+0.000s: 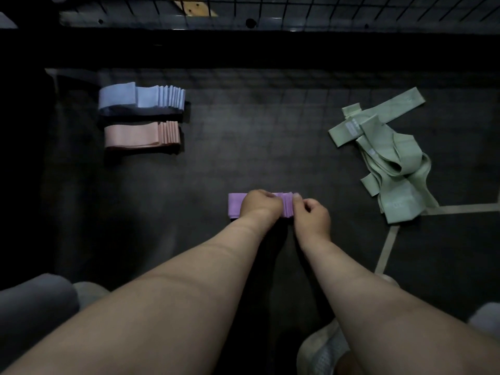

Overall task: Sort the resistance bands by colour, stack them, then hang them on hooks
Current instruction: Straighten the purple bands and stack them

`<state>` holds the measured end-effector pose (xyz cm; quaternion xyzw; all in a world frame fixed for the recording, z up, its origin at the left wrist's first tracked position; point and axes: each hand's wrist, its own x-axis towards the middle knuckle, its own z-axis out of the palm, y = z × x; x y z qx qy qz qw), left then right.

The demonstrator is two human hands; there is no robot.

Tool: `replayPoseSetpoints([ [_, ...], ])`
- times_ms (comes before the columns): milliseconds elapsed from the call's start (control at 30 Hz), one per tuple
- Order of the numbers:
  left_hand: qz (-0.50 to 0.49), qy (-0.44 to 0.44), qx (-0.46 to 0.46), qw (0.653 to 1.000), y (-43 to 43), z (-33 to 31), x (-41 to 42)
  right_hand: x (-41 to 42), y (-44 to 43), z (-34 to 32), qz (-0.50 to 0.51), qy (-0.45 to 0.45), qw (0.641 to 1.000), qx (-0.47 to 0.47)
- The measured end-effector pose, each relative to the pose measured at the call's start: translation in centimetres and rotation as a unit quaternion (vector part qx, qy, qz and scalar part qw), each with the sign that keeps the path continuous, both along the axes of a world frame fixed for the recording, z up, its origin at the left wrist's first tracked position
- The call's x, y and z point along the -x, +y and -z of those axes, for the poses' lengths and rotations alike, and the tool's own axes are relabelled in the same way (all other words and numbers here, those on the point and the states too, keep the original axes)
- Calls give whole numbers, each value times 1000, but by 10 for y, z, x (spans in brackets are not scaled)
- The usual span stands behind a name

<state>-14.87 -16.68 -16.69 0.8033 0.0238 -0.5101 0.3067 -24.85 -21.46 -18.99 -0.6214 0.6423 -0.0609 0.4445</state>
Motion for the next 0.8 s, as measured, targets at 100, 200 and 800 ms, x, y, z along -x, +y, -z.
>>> replayPoseSetpoints([
  [100,63,64,-3,996,-3,4,-3,-4,4,0,-6,4,1000,-7],
  [200,26,42,17,999,5,6,-9,-7,3,1,-11,45,999,-8],
  [800,416,-303,0,857,82,9,-61,-8,-4,-1,-69,120,990,8],
])
